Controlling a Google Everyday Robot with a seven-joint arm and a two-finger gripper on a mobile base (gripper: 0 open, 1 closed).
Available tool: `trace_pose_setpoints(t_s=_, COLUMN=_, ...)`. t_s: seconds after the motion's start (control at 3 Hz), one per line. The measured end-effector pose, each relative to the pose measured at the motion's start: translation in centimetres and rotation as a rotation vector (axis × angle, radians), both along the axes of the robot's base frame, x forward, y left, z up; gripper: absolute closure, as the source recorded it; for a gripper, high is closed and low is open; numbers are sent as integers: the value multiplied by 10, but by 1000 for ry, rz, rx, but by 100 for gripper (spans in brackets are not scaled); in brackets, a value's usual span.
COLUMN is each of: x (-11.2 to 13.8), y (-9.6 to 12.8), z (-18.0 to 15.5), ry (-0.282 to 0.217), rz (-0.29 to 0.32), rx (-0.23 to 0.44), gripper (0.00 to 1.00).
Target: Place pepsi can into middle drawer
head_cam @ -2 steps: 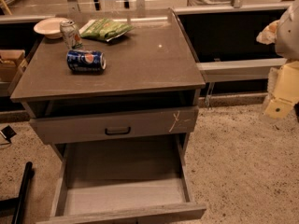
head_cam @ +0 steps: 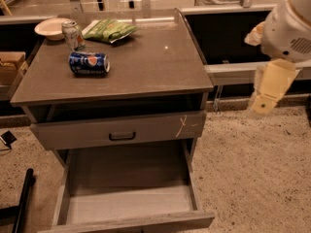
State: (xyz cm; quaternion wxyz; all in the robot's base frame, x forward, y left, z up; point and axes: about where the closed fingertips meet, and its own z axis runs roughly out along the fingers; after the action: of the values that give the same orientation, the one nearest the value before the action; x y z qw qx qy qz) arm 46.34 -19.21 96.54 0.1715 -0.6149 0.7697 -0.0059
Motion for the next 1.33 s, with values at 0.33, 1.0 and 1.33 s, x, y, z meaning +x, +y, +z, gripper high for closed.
trace_pose_setpoints(t_s=0.33, x=46, y=47, z=-20, ry=48, rz=72, rx=59, gripper=0)
trace_pose_setpoints(t_s=1.0, x=136, y=192, z=-51, ry=117, rz=288, rx=86, gripper=0)
trace_pose_setpoints(t_s=1.33, x=159, y=282, z=-66, ry=136, rz=370, rx=25, gripper=0)
